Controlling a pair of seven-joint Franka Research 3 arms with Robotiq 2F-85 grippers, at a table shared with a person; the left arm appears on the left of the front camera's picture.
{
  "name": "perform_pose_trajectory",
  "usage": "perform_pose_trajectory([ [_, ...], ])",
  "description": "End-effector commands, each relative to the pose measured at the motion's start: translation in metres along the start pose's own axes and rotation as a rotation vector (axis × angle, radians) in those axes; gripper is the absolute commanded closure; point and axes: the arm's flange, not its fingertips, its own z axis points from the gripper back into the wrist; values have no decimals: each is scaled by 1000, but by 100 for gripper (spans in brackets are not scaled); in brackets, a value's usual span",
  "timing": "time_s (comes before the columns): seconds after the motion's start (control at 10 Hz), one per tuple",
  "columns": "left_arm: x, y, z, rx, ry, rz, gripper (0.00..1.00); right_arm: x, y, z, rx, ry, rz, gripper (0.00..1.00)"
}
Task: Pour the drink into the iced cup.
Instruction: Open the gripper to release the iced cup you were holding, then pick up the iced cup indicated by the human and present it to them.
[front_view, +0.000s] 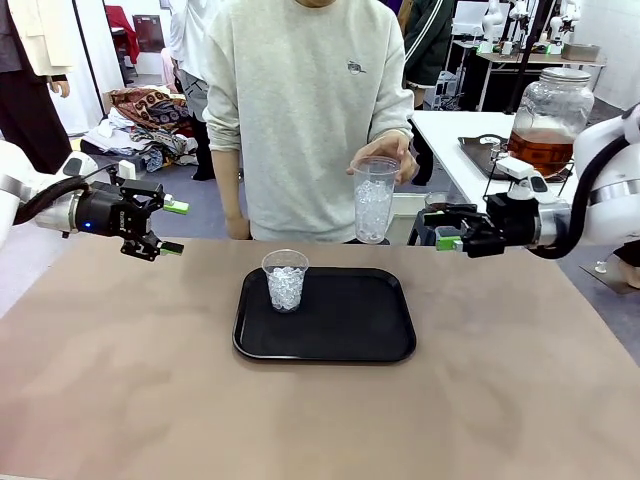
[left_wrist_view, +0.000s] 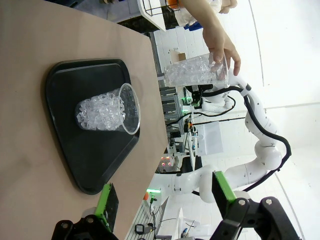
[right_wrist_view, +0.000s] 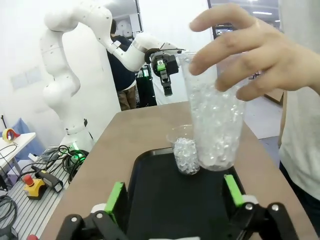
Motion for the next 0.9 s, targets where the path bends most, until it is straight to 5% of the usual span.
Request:
perform_pose_trajectory([
  [0.0, -1, 0, -1, -11, -11, -12, 0, -4, 18, 13, -5, -18, 28, 0],
  [0.8, -1, 0, -1, -11, -11, -12, 0, -9, 15, 17, -24, -23, 6, 0],
])
